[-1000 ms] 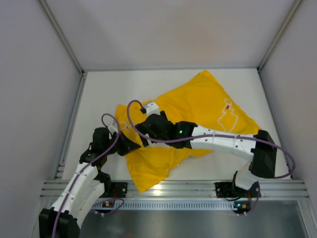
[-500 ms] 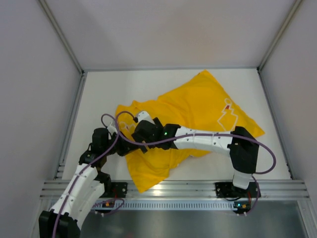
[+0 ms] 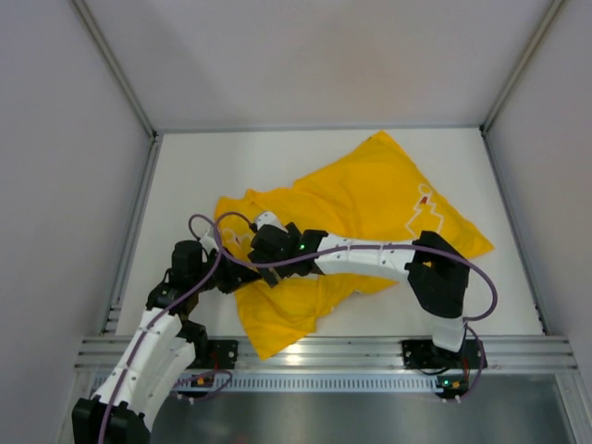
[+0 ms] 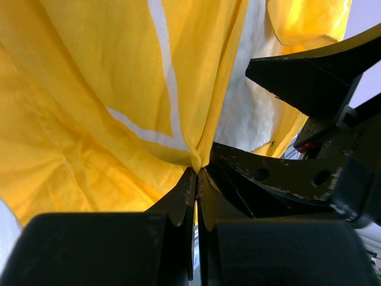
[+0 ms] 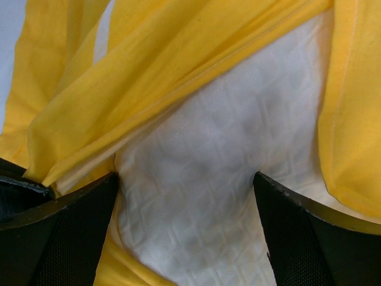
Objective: Remove the pillowcase from the pillow
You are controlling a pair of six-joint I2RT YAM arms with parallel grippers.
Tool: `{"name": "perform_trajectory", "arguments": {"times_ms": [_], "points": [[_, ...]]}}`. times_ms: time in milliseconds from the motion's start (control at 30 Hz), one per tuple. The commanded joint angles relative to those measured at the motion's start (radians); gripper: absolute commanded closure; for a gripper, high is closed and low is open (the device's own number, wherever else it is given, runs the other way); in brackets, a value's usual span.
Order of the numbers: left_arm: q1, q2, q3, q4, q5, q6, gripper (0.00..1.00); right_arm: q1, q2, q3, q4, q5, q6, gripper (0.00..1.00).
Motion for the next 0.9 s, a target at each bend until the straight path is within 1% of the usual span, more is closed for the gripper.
{"name": "perform_trajectory", "arguments": {"times_ms": [0,33,133,167,233,333,367,400,467,567,700,800,867], "points": [[0.006,-0.011,0.016,-0.024,0.013,0.016,1.0,0.003,0.052,-0.031,0.0,-0.039,0.006,0.09],[0.006,-0.011,0.016,-0.024,0.018,0.016,1.0,0.003,0.059,-0.039,0.017,-0.045,0.01,0.08],[0.006,-0.017,0.017,-0.024,0.022,0.013,1.0,-0.006,0.084,-0.059,0.055,-0.049,0.033,0.14],[0.006,-0.019,0.019,-0.024,0.024,0.013,1.0,-0.012,0.091,-0.069,0.068,-0.05,0.044,0.22],[0.006,-0.029,0.022,-0.024,0.027,0.009,1.0,-0.026,0.099,-0.082,0.094,-0.038,0.058,0.31],[0.006,-0.042,0.028,-0.024,0.038,0.003,1.0,-0.046,0.102,-0.097,0.141,-0.018,0.076,0.63],[0.006,-0.043,0.03,-0.025,0.045,0.001,1.0,-0.052,0.099,-0.1,0.154,-0.009,0.09,0.86],[0.006,-0.046,0.033,-0.024,0.051,0.0,1.0,-0.058,0.096,-0.098,0.155,-0.004,0.091,0.99],[0.006,-0.048,0.037,-0.024,0.065,-0.003,1.0,-0.071,0.073,-0.1,0.167,0.029,0.11,1.0],[0.006,-0.045,0.042,-0.024,0.082,-0.005,1.0,-0.104,0.012,-0.127,0.203,0.022,0.153,1.0],[0.006,-0.057,0.048,-0.024,0.114,-0.01,1.0,-0.182,-0.066,-0.172,0.33,-0.087,0.214,1.0],[0.006,-0.062,0.051,-0.005,0.162,-0.02,1.0,-0.227,-0.056,-0.125,0.339,-0.15,0.242,1.0],[0.006,-0.06,0.057,0.007,0.185,-0.026,1.0,-0.25,-0.047,-0.106,0.391,-0.219,0.281,1.0]]}}
